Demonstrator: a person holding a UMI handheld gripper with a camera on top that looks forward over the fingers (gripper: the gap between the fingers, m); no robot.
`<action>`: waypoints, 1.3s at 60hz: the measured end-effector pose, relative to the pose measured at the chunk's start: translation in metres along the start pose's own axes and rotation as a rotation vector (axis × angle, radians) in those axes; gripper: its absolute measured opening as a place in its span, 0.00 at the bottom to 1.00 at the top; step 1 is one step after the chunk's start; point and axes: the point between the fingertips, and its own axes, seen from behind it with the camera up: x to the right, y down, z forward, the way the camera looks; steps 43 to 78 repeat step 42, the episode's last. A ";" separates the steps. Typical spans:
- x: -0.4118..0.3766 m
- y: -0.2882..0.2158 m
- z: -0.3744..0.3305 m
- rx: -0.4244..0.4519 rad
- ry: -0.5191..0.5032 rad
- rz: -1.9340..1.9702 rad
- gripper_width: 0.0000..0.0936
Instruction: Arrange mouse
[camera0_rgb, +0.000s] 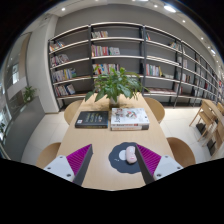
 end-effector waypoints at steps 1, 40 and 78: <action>-0.003 0.002 -0.005 0.000 0.002 0.000 0.92; -0.062 0.120 -0.121 -0.093 0.034 -0.067 0.92; -0.062 0.122 -0.122 -0.095 0.037 -0.072 0.92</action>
